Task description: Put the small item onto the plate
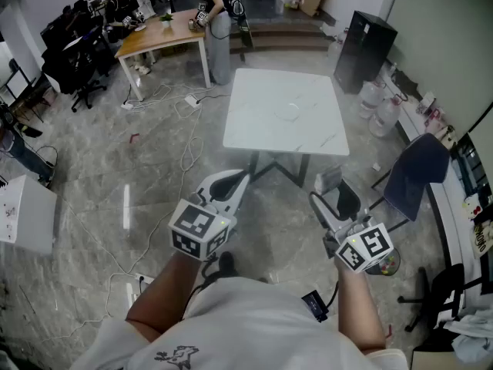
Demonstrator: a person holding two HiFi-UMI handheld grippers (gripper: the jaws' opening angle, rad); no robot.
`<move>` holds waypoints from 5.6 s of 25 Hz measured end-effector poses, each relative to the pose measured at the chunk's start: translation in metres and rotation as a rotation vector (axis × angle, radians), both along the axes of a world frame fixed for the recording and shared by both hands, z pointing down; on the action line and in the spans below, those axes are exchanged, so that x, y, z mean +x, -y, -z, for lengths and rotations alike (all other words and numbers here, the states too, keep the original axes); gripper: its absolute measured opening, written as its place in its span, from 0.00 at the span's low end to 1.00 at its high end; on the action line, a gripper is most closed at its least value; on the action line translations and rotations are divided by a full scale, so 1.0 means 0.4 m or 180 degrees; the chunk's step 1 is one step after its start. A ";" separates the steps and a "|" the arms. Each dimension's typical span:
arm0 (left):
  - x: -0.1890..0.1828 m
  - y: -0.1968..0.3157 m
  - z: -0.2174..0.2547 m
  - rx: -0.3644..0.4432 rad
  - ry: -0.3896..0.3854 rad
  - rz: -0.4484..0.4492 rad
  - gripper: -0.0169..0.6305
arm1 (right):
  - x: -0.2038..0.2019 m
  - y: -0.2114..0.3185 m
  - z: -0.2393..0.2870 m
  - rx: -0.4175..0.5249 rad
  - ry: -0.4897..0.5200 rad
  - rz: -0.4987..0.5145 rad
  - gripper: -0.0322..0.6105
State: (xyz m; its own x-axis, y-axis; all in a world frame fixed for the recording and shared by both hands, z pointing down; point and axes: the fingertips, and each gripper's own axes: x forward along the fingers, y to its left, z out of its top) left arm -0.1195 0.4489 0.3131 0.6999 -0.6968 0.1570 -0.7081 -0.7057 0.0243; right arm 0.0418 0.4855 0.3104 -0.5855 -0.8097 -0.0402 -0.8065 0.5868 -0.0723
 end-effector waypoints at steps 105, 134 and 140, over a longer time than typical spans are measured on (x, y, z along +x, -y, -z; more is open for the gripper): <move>0.362 1.740 -0.336 -0.0639 -0.0106 -0.0291 0.02 | 0.202 1.700 -0.348 -0.0986 -0.0140 -0.0110 0.51; 0.382 1.914 -0.522 -0.0849 0.0003 0.0020 0.02 | 0.223 1.940 -0.761 -0.1997 -0.0642 0.0210 0.51; 0.391 1.919 -0.591 -0.1029 0.0043 0.0162 0.02 | 0.227 1.971 -0.862 -0.2155 -0.0845 0.0345 0.51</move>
State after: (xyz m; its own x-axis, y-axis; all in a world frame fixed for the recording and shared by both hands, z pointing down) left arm 0.0367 -0.3186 0.5497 0.6616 -0.6435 0.3849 -0.7442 -0.6266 0.2315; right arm 0.1327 -0.3030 0.6552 -0.5842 -0.5439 0.6024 -0.7872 0.5603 -0.2575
